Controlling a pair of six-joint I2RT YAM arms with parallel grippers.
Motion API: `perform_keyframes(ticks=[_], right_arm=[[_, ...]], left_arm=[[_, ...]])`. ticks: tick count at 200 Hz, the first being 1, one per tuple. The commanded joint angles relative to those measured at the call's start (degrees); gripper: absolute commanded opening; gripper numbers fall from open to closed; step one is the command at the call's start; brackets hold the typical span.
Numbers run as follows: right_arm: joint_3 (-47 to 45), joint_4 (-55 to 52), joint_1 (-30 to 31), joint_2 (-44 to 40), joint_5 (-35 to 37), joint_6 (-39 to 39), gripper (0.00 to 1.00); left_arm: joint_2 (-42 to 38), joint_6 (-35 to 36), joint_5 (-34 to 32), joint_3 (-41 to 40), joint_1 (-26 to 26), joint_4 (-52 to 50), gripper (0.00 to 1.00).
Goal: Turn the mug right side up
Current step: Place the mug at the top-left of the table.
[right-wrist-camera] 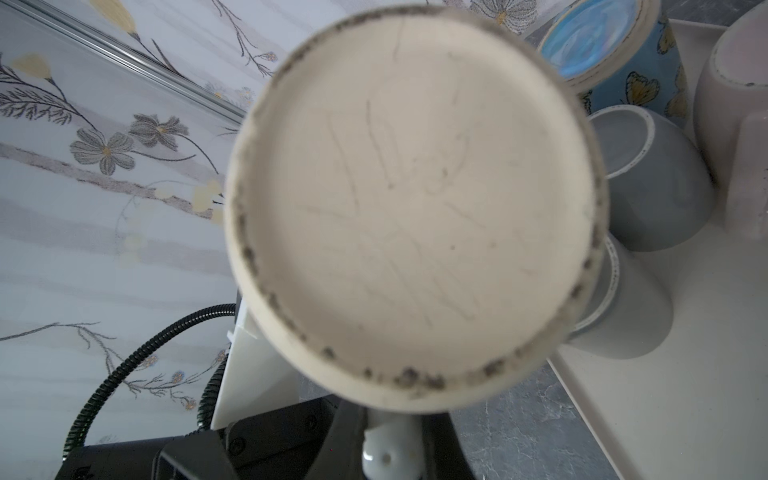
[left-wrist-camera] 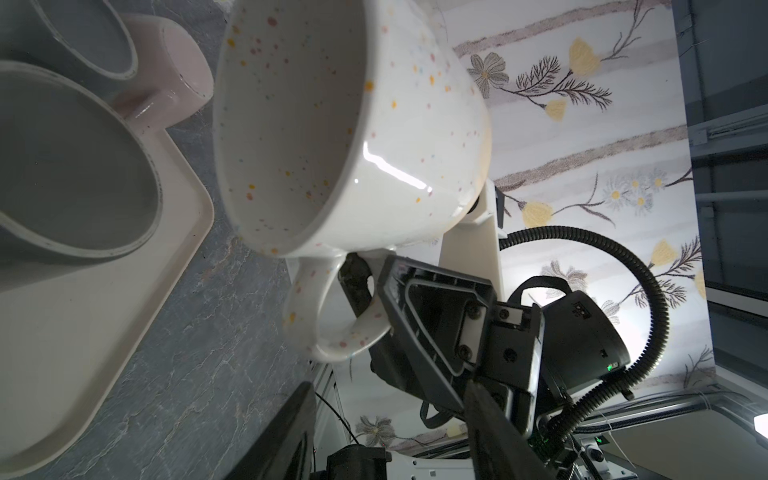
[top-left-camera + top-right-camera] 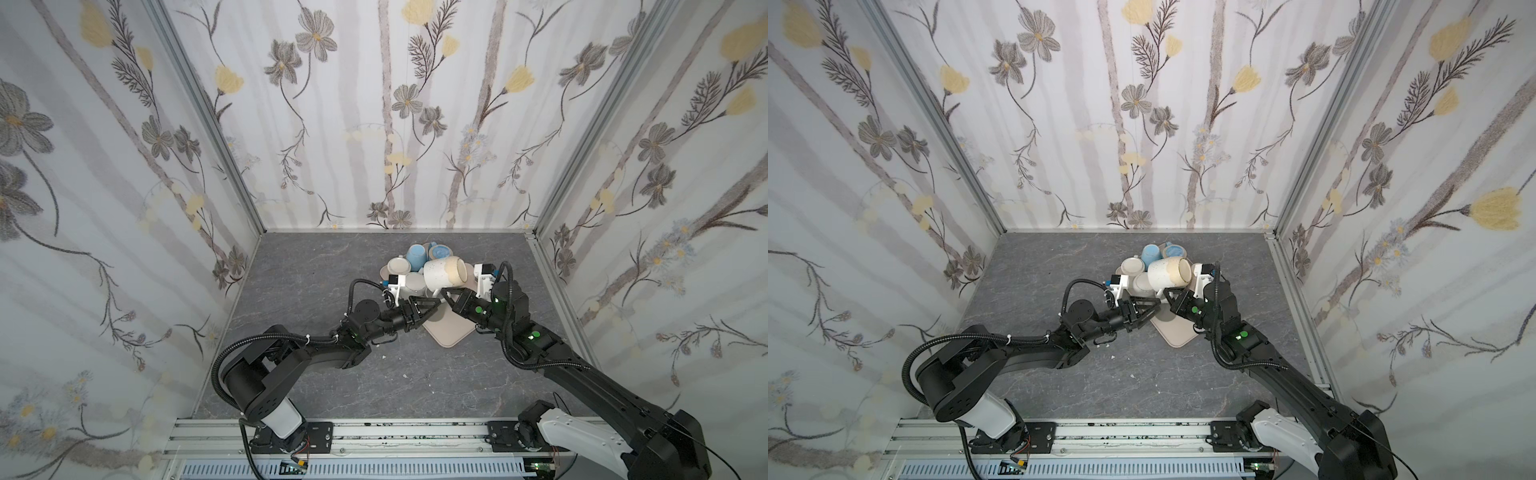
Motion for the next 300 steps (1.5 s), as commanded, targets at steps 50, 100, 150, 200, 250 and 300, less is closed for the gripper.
perform_keyframes(ticks=[50,100,150,200,250,300], right_arm=[[1.22,18.82,1.58,4.00,-4.93,6.38,0.00],[1.91,22.06,3.65,6.58,-6.26,8.34,0.00],[2.03,25.37,4.96,8.37,-6.88,10.37,0.00],[2.22,27.83,5.76,10.73,-8.06,11.59,0.00],[1.87,28.29,5.98,12.31,-9.19,11.87,0.00],[3.13,23.31,5.90,13.03,-8.78,9.53,0.18]], left_arm=[[1.55,-7.81,0.20,-2.78,2.71,12.49,0.56],[1.65,-10.04,0.77,-2.45,5.76,15.48,0.44],[0.66,-10.97,1.72,-2.64,7.81,15.25,0.28],[0.12,-11.76,3.39,-1.94,8.26,15.86,0.20],[-0.81,-11.71,8.76,1.23,9.47,14.80,0.22],[-4.06,-9.78,10.15,-0.71,12.23,11.90,0.00]])
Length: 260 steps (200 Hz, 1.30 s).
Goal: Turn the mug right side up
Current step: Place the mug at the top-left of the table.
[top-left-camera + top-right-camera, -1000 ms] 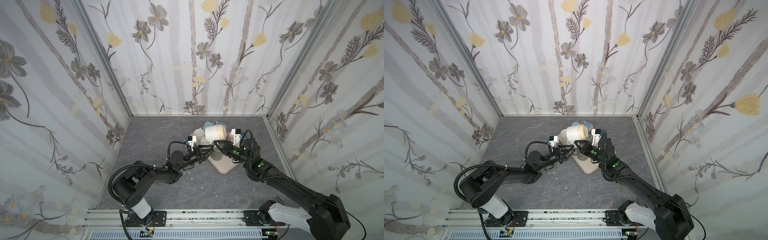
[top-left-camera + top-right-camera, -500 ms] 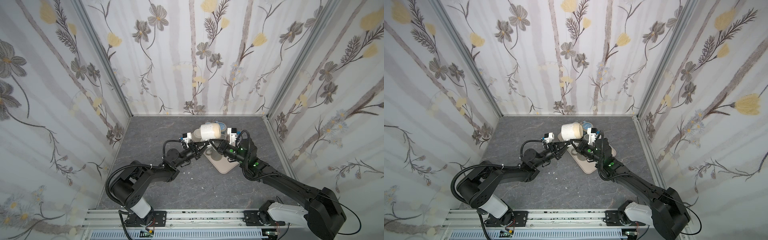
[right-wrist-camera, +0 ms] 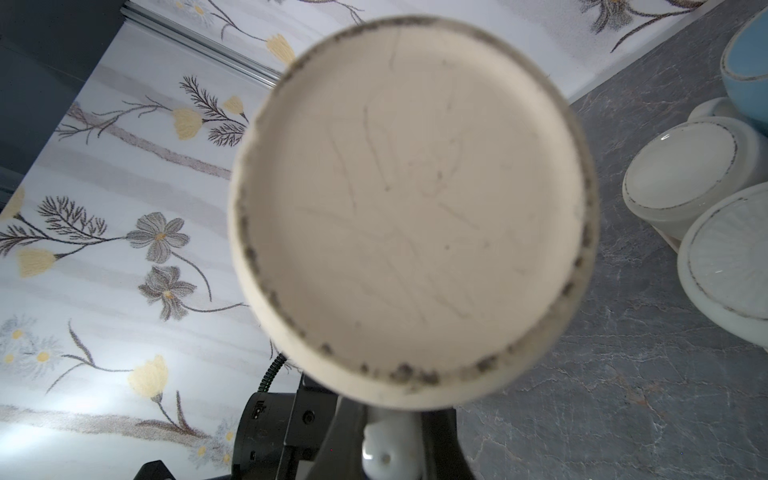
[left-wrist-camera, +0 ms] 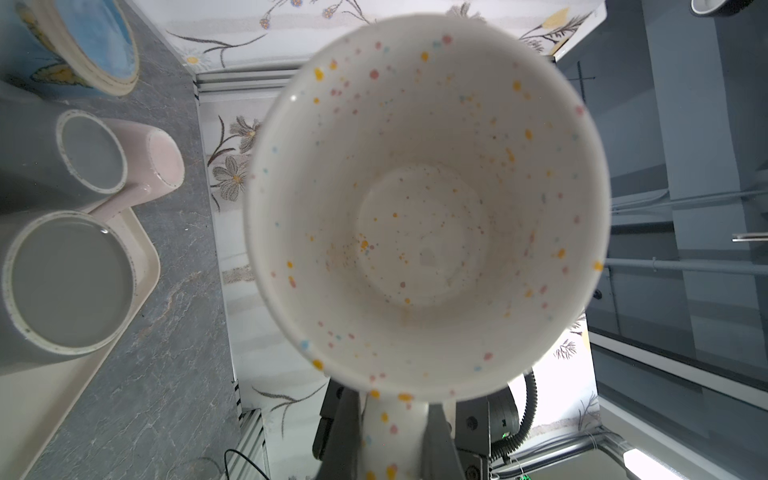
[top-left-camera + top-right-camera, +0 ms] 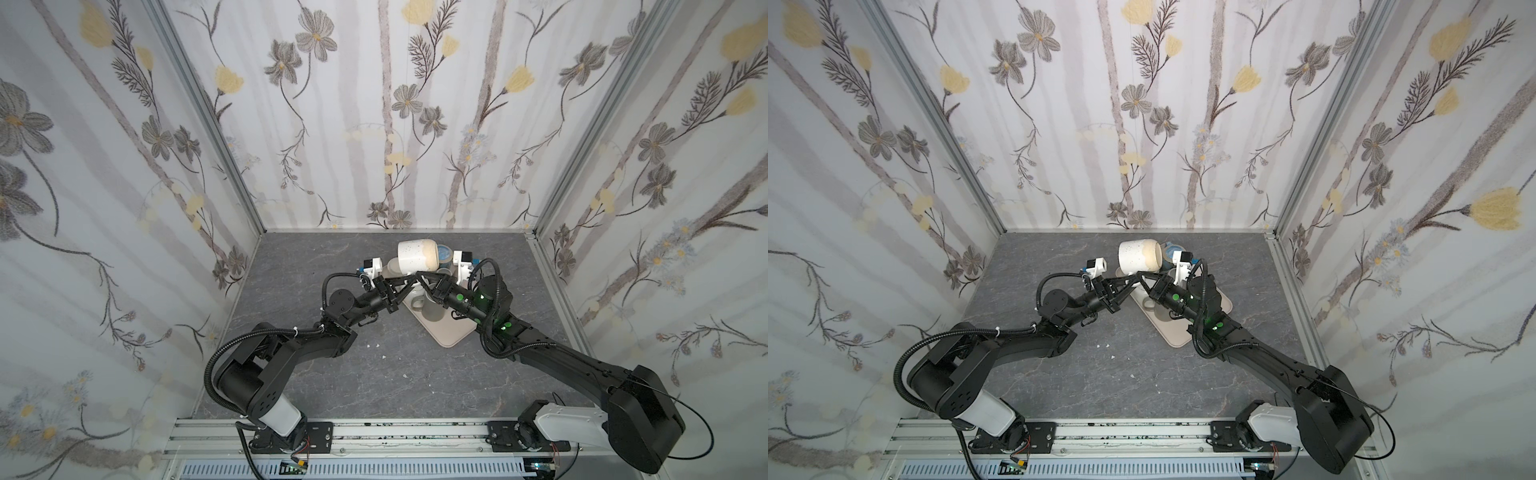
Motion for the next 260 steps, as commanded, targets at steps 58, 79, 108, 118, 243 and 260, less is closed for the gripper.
perform_keyframes(ticks=[58,79,108,118,243,260], right_arm=[[3.91,-13.14,-0.23,-0.51,-0.78,-7.84,0.48],[4.65,-15.51,-0.32,-0.60,-0.82,-9.03,0.51],[5.12,-18.02,-0.78,-1.20,-0.51,-10.68,0.52],[5.43,-18.98,-1.08,-1.44,-0.32,-11.46,0.53],[11.79,-36.32,-6.57,0.78,0.31,-22.75,0.54],[14.60,-41.59,-6.63,2.95,2.45,-24.71,0.54]], left_arm=[[-7.43,6.79,6.39,-3.86,4.88,-5.69,0.00],[-8.04,7.81,6.94,-4.53,5.79,-6.51,0.00],[-9.04,10.59,6.73,-4.25,6.24,-10.44,0.00],[-9.65,12.02,6.86,-3.89,6.61,-12.60,0.00],[-5.71,51.17,5.88,22.53,22.89,-66.96,0.00],[-1.85,55.47,3.75,27.35,25.00,-71.05,0.00]])
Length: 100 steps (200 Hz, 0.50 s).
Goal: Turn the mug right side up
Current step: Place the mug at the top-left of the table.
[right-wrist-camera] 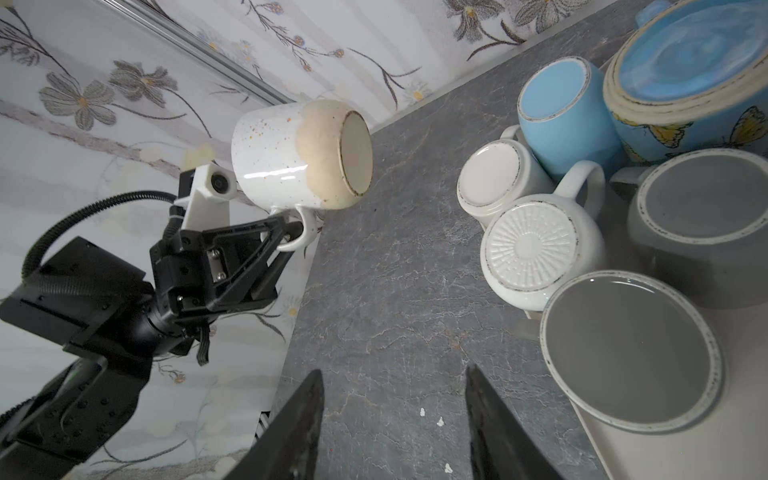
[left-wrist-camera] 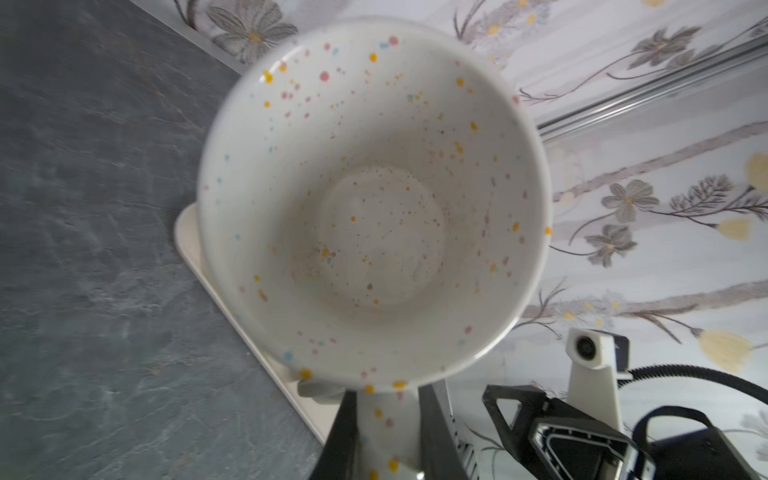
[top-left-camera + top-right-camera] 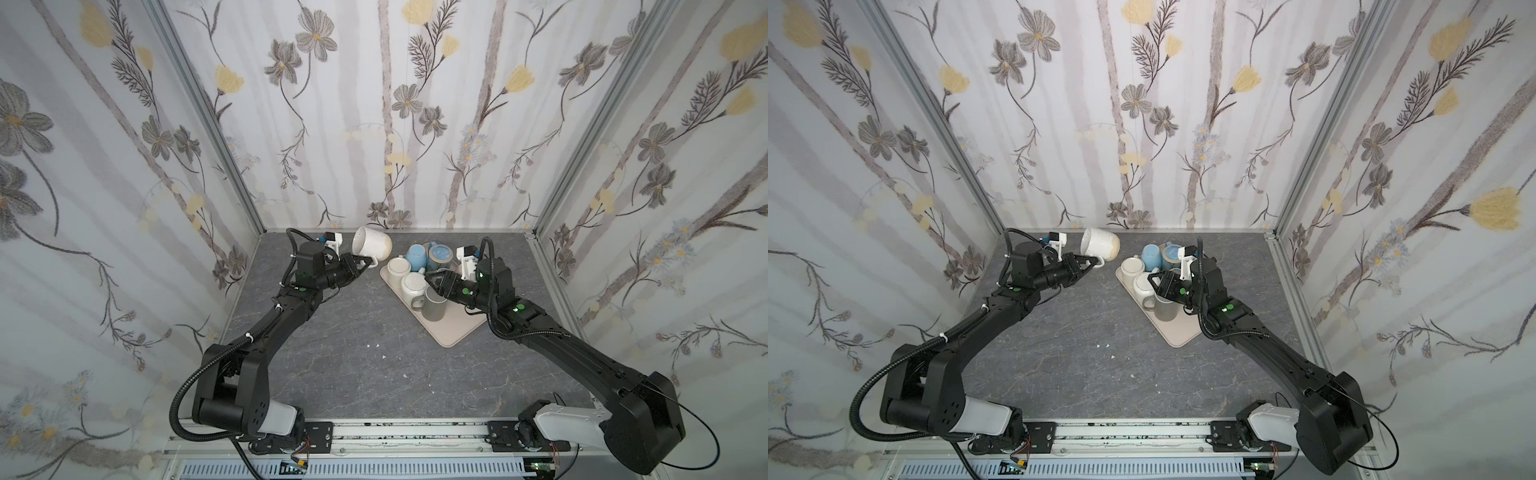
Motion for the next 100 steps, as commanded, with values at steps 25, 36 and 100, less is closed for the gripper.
perform_keyframes(ticks=[25,36,100], right_arm=[[5.87,-13.18,0.39,4.31,5.49,-7.01,0.54],[6.52,-15.01,0.60,4.86,7.38,-8.22,0.55],[6.59,-17.13,0.60,6.04,9.17,-10.38,0.56]], left_arm=[[9.17,16.47,-6.06,11.81,4.17,-9.18,0.00],[11.69,19.15,-8.29,14.82,4.69,-11.67,0.00],[26.29,35.19,-22.59,33.69,5.08,-27.10,0.00]])
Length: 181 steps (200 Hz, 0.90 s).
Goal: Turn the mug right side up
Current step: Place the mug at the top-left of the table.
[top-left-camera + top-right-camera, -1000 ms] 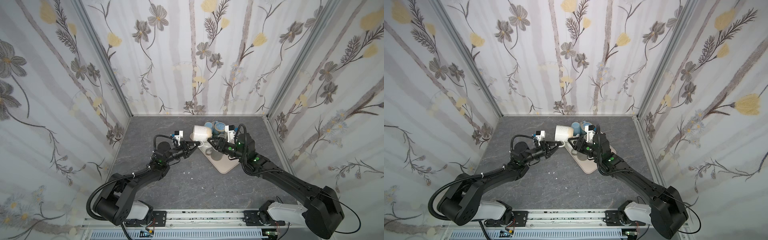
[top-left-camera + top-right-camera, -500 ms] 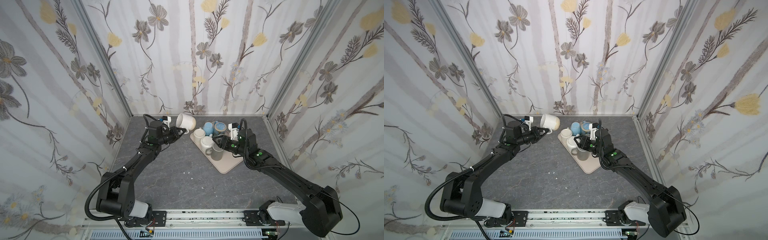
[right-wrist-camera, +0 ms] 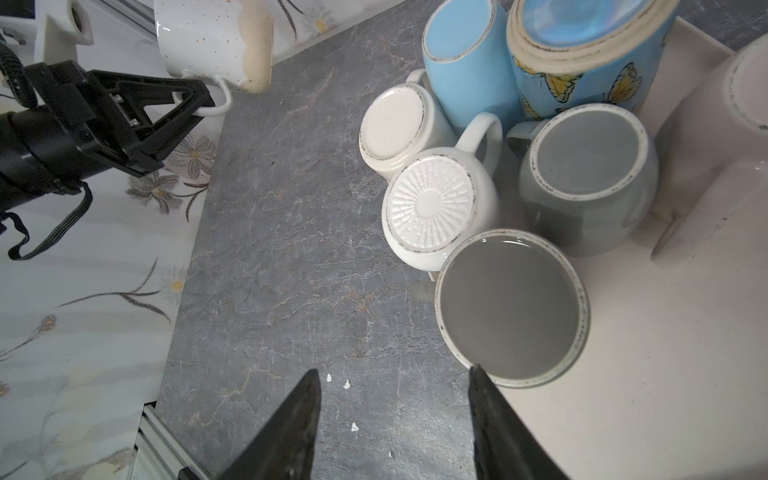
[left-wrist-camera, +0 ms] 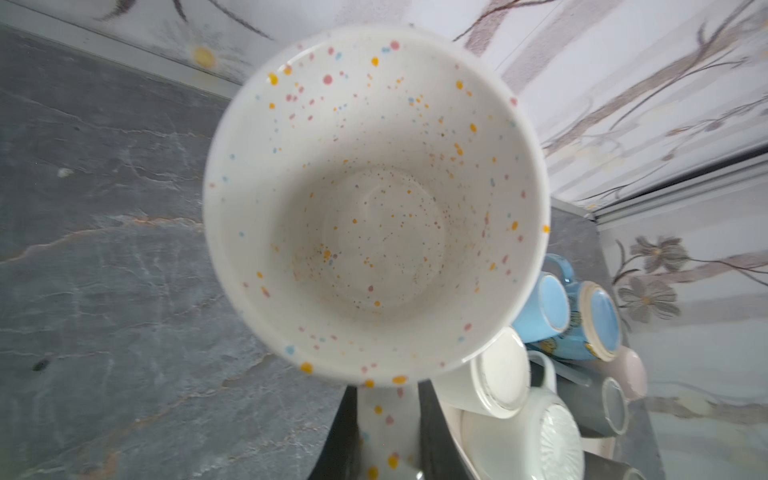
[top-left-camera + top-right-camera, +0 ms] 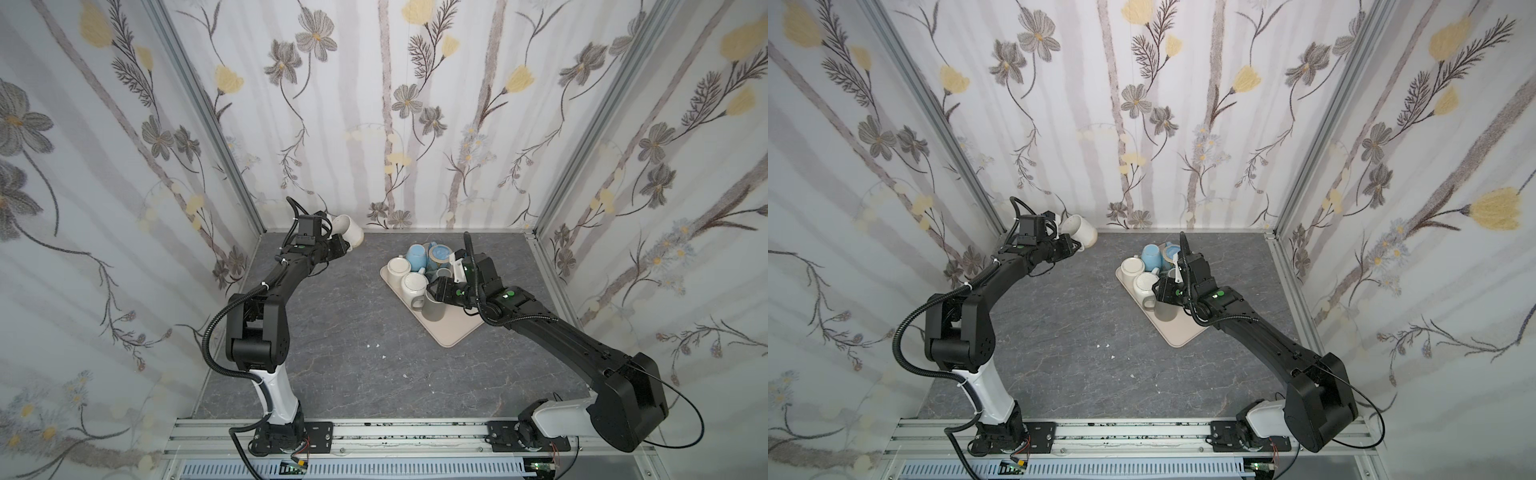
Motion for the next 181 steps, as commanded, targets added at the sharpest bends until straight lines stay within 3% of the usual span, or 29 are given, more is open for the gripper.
perform_keyframes(ticks=[1,87,149,160,181], right_arm=[[0.11,-0.62,-0.07,0.37,1.65,-1.31,0.56],[0.04,-2.01,-0.53,0.59,2.62,-1.89,0.57],[-1.12,-3.68,-0.49,0.53,3.28,-1.94,0.57],[-1.02,-3.76,-0.45,0.71,3.10,-1.94,0.57],[-0.94,-3.94,-0.42,0.67,3.08,-1.80,0.57]], left_arm=[[3.38,9.17,-6.57,5.23,-0.01,-3.09,0.00],[18.66,20.84,-18.60,20.14,-0.29,-12.13,0.00],[21.83,24.10,-21.17,21.75,-0.64,-13.97,0.00],[21.92,24.03,-21.16,21.81,-0.59,-14.40,0.07],[21.12,23.43,-21.07,21.04,-0.59,-14.62,0.29]])
